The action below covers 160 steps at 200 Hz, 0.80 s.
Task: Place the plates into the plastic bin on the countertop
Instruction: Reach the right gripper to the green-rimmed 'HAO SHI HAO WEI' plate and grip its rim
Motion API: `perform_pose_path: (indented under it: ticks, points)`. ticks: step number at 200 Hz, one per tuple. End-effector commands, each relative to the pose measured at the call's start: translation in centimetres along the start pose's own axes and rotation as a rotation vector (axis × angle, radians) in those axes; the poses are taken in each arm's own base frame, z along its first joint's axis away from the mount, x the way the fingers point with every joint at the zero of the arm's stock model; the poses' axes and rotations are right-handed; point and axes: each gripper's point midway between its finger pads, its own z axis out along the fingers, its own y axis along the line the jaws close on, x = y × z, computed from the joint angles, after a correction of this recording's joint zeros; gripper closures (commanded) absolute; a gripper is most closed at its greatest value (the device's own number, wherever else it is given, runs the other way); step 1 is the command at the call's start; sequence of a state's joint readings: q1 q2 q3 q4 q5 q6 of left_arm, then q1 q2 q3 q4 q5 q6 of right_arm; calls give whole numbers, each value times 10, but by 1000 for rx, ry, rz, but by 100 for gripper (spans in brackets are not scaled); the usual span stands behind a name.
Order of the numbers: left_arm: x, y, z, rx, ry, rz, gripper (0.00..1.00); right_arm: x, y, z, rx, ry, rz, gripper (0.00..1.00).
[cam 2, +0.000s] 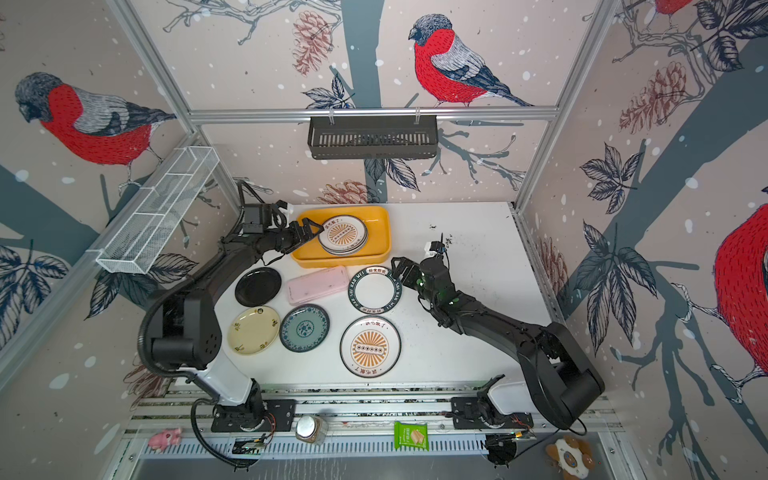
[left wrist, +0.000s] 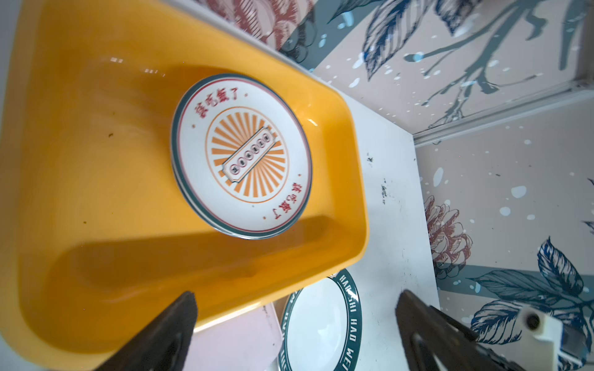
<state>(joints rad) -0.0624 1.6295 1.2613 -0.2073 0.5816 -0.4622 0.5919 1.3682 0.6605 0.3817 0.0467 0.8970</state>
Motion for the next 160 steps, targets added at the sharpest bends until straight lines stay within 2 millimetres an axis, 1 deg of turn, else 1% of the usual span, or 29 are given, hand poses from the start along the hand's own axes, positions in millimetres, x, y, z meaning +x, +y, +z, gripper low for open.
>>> perform_pose_path:
  ticks: [1,17,38,50,80,91,114,133,160]
  points:
    - [-6,-35,-18,36,-80,172,4,6,-8,3,11,50,28,0]
    - [2,-62,-34,82,-111,269,4,10,-14,5,14,81,46,0]
    - [20,-86,-46,141,-132,366,4,15,-18,8,18,101,55,0]
    - [34,-100,-49,184,-125,417,4,18,-18,11,20,122,55,0]
    - [68,-131,-46,220,-67,549,4,31,-24,18,37,183,64,0]
    - [77,-138,-45,241,-40,559,3,39,-26,20,32,209,76,1]
    - [87,-152,-47,264,-27,586,4,54,-32,25,31,261,101,2]
    - [87,-159,-53,269,-46,602,4,68,-40,29,34,299,124,7]
    - [86,-159,-57,266,-62,605,4,83,-47,32,33,339,160,13]
